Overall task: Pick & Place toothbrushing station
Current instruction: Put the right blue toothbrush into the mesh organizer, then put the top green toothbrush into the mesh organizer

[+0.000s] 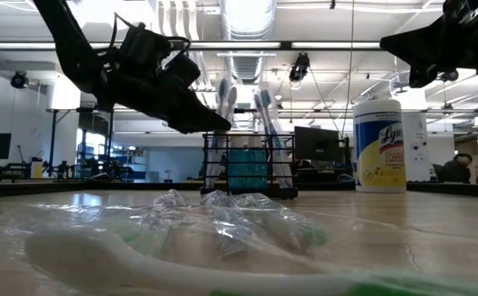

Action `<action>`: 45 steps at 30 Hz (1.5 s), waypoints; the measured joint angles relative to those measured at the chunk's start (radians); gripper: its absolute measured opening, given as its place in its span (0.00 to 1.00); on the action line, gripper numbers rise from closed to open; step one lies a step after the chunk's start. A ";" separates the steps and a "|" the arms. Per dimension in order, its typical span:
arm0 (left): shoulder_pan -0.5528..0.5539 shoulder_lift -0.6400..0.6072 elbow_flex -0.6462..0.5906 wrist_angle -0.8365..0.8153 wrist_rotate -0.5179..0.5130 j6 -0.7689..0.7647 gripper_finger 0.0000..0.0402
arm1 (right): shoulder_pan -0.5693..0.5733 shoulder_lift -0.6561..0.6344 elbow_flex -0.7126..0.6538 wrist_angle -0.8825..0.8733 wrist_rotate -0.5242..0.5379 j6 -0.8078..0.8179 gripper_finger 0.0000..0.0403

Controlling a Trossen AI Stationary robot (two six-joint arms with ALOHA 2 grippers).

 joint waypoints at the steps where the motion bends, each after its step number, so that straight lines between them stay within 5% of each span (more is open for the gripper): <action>1: 0.000 -0.002 0.000 0.000 0.007 0.001 0.30 | 0.000 0.000 0.000 0.000 0.000 0.000 0.02; 13: 0.000 -0.122 0.000 -0.045 0.009 -0.016 0.67 | 0.000 0.000 0.000 -0.003 0.000 0.000 0.02; 21: 0.000 -0.435 0.000 -0.352 0.000 0.002 0.71 | 0.000 0.007 0.001 -0.014 0.000 0.000 0.02; 27: 0.000 -0.719 -0.005 -0.645 -0.089 0.016 0.55 | 0.000 0.007 0.001 -0.015 0.000 -0.001 0.02; 36: -0.002 -1.001 -0.139 -0.708 -0.113 -0.046 0.06 | 0.000 0.008 0.001 -0.013 0.000 -0.001 0.02; 45: -0.002 -1.169 -0.379 -0.624 -0.113 -0.090 0.01 | 0.000 0.009 0.001 -0.009 0.000 -0.001 0.02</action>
